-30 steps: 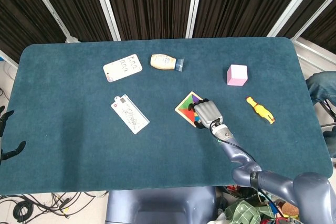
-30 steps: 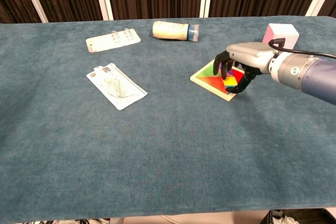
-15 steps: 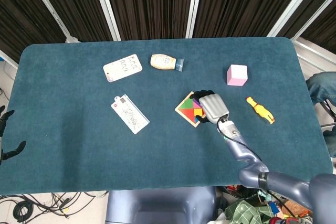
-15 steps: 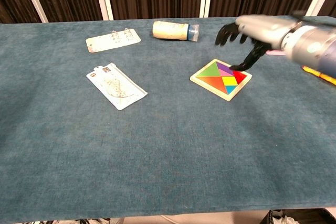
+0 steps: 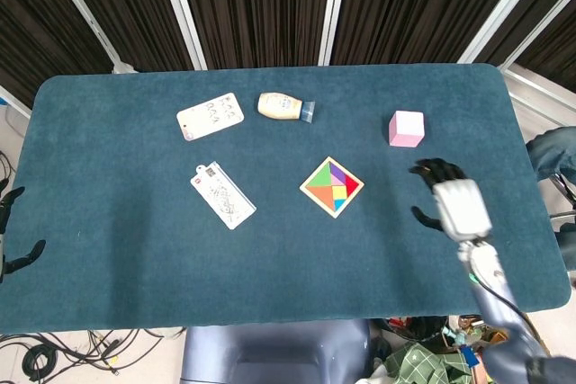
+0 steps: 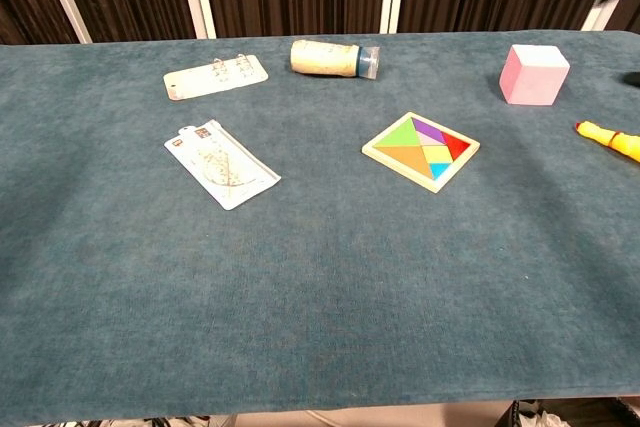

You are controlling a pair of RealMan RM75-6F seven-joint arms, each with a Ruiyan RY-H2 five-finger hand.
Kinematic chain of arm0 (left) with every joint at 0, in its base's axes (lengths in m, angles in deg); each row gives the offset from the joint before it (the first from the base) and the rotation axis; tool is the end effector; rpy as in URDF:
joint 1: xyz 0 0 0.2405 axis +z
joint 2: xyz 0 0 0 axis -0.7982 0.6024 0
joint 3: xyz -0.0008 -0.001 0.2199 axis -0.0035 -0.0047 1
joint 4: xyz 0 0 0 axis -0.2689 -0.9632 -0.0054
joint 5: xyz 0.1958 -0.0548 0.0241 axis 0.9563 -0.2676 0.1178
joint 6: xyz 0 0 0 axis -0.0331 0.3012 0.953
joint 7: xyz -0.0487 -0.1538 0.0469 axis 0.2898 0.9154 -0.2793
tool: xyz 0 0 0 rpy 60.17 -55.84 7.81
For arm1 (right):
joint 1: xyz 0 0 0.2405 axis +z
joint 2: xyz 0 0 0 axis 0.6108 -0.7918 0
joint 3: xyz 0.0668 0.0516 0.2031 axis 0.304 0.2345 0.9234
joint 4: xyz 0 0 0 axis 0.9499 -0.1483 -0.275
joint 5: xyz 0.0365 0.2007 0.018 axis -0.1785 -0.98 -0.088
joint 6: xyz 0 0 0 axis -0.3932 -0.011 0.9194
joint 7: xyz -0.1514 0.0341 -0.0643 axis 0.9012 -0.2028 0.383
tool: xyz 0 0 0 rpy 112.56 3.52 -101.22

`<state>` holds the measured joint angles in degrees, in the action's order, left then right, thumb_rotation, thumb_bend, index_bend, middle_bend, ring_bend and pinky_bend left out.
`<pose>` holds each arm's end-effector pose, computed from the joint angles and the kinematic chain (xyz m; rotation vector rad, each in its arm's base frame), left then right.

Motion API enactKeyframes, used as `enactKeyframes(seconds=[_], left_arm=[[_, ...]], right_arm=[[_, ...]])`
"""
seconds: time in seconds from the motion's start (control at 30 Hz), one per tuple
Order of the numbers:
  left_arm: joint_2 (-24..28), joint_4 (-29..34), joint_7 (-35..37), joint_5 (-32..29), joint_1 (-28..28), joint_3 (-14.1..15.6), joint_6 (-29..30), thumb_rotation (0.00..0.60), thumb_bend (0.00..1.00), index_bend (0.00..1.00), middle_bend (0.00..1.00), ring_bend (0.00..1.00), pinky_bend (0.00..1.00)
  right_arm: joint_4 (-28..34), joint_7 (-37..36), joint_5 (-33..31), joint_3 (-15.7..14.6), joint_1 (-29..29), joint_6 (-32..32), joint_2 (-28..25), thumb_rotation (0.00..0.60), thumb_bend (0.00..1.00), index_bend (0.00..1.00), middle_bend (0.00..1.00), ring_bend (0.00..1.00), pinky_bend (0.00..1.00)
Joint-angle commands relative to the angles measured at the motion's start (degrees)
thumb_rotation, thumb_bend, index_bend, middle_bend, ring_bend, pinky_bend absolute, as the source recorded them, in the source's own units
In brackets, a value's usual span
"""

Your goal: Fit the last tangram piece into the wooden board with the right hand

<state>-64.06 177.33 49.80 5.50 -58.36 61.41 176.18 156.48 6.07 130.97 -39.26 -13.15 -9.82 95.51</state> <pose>-0.2792 0.2175 0.1668 -1.2375 -0.8758 -0.9058 -0.2037 -0.2993 0.1127 1.4968 -0.7731 1.0982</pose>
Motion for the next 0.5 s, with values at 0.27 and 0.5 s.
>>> enactKeyframes(seconds=[0.27,0.5], left_arm=[[1.1,1.9,-1.9,3.1,0.2,1.2,1.0,0.600,0.23,0.16,0.04,0.00,0.00],[2.2,4.5,-5.8,5.7,0.2,3.1,0.8,0.600,0.23,0.16,0.04,0.00,0.00]], right_arm=[[-7.6,-5.9,7.8,-8.2,-14.5,14.8,-0.9,0.600,0.15,0.28,0.19,0.17,0.23],[-13.6,-7.9,7.8,-8.3,-15.9,13.4,1.8,0.600,0.15,0.28,0.19,0.17,0.23]])
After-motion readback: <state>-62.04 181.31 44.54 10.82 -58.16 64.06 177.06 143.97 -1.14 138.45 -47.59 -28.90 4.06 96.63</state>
